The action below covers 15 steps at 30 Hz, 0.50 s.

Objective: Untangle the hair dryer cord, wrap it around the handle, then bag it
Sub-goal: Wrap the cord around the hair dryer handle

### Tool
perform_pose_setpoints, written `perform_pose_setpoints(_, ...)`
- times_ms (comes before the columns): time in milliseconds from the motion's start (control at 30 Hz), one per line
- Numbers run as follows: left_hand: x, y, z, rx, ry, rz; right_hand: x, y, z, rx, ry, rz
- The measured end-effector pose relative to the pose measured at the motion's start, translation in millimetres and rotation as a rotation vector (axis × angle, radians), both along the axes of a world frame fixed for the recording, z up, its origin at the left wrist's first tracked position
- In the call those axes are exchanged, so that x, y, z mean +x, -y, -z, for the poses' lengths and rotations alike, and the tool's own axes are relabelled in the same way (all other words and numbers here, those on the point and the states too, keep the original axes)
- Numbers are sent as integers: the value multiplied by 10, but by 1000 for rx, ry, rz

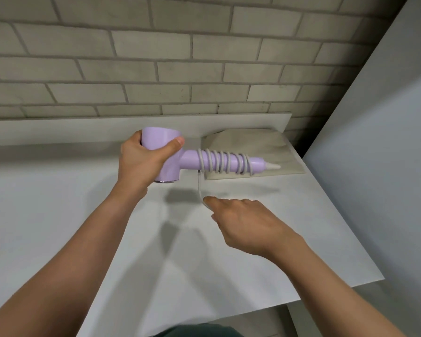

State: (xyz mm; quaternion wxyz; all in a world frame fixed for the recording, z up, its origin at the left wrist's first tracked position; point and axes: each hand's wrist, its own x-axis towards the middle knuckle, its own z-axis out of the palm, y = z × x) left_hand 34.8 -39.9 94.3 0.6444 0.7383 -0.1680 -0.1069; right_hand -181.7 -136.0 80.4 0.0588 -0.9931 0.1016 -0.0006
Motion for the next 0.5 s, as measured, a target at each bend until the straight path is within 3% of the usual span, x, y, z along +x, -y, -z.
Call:
perform_pose_setpoints(133, -33, -29, 71, 177, 125, 52, -17, -22, -219, -246, 87, -76)
perform_pose_setpoints(300, -115, -40, 11, 381, 269, 214, 32, 165, -376, -350, 238, -198)
perform_pose_setpoints(500, -145, -62, -94, 436, 329, 385, 193, 437, -479, -419, 444, -239)
